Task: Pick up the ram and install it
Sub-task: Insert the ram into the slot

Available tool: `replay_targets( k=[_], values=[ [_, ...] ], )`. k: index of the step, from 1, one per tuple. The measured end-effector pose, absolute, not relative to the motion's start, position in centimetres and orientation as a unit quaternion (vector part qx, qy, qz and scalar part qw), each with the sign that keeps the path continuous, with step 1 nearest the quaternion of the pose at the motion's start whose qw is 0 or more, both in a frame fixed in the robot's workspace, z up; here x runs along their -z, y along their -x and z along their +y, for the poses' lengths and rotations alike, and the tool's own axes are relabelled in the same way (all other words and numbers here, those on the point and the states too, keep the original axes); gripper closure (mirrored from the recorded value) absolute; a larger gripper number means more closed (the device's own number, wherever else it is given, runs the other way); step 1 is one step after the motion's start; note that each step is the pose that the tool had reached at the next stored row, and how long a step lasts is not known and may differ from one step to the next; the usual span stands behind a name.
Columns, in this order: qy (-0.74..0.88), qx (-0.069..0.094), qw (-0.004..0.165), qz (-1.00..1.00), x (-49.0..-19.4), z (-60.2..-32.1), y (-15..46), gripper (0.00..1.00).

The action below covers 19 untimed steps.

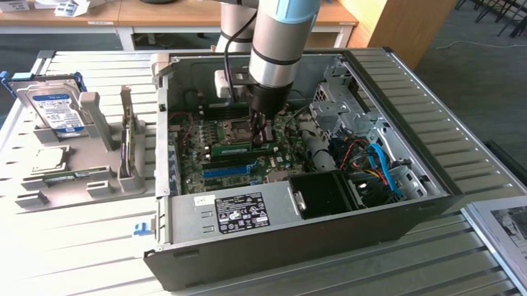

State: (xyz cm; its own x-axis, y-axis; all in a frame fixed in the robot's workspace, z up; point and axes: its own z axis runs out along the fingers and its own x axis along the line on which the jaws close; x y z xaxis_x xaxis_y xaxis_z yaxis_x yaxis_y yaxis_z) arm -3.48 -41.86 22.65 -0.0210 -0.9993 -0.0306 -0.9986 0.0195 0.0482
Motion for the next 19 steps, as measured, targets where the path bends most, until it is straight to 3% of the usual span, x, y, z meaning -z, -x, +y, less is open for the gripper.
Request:
replay_targets(
  k=[19],
  values=[
    [-0.7,0.027,0.005,-0.714,-22.04,-41.85,3.48,0.88]
  ],
)
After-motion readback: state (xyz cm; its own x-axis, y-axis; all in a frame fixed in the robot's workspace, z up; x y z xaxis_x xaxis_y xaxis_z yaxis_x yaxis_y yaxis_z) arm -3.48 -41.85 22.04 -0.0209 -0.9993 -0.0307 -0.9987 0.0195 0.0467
